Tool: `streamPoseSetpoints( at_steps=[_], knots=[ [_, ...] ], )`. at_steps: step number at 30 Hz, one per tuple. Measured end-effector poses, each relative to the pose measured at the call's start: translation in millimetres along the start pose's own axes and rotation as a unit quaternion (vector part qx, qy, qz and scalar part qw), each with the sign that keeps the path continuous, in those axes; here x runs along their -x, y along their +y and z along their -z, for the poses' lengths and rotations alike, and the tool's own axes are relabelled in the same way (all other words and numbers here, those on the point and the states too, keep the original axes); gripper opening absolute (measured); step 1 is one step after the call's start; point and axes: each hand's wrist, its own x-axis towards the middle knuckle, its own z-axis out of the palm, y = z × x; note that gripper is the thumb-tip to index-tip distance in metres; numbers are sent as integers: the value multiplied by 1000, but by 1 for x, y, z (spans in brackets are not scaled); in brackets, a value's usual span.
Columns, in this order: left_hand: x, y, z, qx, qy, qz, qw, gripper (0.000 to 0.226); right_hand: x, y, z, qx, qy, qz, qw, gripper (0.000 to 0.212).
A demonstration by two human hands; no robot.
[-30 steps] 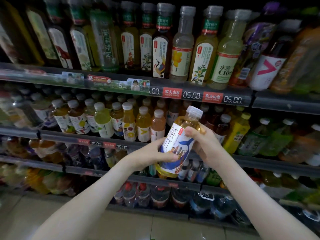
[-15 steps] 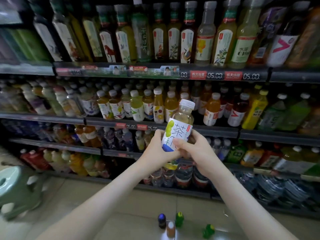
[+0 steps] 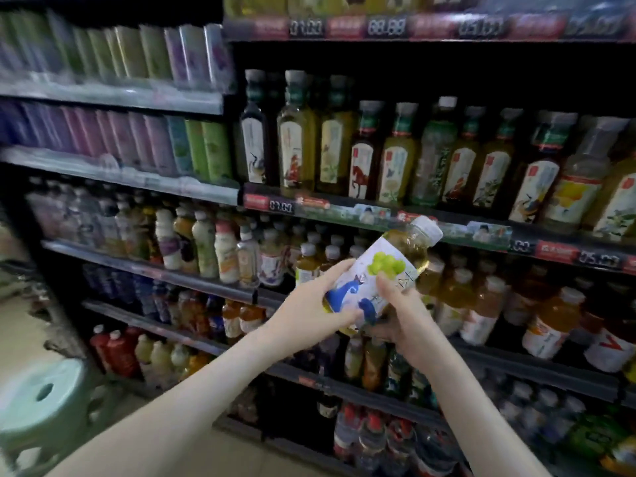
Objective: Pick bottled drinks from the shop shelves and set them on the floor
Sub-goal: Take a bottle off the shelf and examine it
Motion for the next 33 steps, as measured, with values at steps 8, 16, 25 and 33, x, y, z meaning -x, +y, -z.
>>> streamPoseSetpoints(
  at_steps=[8, 16, 25, 33],
  knots=[
    [-24, -75, 76, -167, 13, -87, 982, 76, -74, 23, -75, -17, 74, 50, 996, 24],
    [-41, -163, 78, -196, -85, 11, 977, 47, -105, 87, -35, 113, 201, -4, 973, 29],
    [-90, -226, 88, -263, -9, 51, 963, 43, -152, 114, 6, 236, 244, 12, 941, 60],
    [-173, -231, 57, -278, 12, 6, 961, 53, -187, 127, 15, 267, 246, 12, 932, 58]
  ],
)
